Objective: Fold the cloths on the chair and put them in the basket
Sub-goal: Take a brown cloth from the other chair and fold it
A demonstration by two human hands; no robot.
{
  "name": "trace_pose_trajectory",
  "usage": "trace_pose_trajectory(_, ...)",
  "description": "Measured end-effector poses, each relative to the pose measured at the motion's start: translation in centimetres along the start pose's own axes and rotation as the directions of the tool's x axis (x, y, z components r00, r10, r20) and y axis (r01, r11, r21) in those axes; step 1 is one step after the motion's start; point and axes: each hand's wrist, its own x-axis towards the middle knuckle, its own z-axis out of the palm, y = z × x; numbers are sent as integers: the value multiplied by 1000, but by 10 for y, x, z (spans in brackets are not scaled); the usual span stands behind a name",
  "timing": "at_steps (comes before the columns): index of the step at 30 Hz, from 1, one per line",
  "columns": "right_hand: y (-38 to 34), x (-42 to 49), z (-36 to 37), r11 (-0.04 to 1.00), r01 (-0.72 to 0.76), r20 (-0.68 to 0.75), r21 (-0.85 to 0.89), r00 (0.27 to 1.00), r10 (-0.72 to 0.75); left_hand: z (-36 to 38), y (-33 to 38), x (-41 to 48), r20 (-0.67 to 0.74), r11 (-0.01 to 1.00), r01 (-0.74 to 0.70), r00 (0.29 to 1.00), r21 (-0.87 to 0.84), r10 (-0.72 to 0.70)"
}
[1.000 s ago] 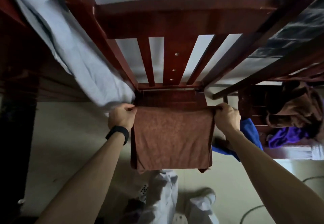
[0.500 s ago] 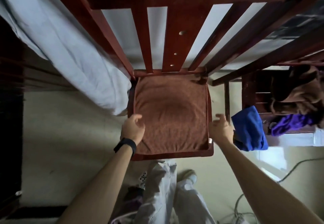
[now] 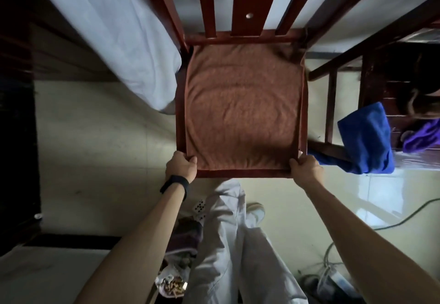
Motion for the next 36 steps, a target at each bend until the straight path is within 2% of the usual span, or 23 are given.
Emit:
trace_pose_trajectory(4, 4, -10, -17, 992, -92, 4, 85, 996, 92, -12, -9, -8, 12, 997, -23, 1000, 68, 22)
trace_pose_trajectory(10, 2, -23, -54, 967, -83, -16, 239, 996, 90, -45, -5, -33, -68, 996, -64, 995, 64, 68)
trace_pose_trajectory(15, -19, -40, -79, 951, -109, 90, 290, 992, 87, -64, 7, -45, -61, 991, -86, 994, 101, 92)
trace_pose_trajectory(20, -36, -45, -101, 938, -45, 69, 343, 997, 23, -87, 18, -49, -59, 977, -93, 993, 191, 106)
trace_pose_trajectory(21, -38, -46, -103, 926, -31, 72, 377, 997, 5, -90, 20, -49, -47, 980, -117, 991, 158, 126)
trace_pose_trajectory(23, -42, -46, -106, 877, 19, 47, 481, 998, -47, -93, 25, -48, -24, 982, -152, 988, -111, 150)
trace_pose_trajectory(25, -44, -46, -111, 826, 81, -25, 558, 996, -80, -94, 35, -45, -42, 883, -134, 991, -450, 129)
trace_pose_trajectory(27, -39, -48, -112, 795, 131, -86, 593, 991, -100, -91, 41, -40, -83, 812, -144, 990, -565, 118)
trace_pose_trajectory(29, -30, -50, -102, 819, 123, -120, 560, 990, -67, -76, 38, -34, -111, 838, -153, 988, -525, 110)
trace_pose_trajectory(32, -8, -35, -71, 871, 43, -86, 489, 996, -1, -39, 14, -26, -114, 955, -140, 987, -262, 113)
trace_pose_trajectory(33, -2, -28, -59, 889, 17, -80, 458, 997, 22, -26, 4, -20, -109, 974, -126, 988, -186, 107)
trace_pose_trajectory(36, 2, -19, -28, 926, 25, -78, 377, 997, 5, -4, -14, -5, -133, 990, -89, 988, -107, 74)
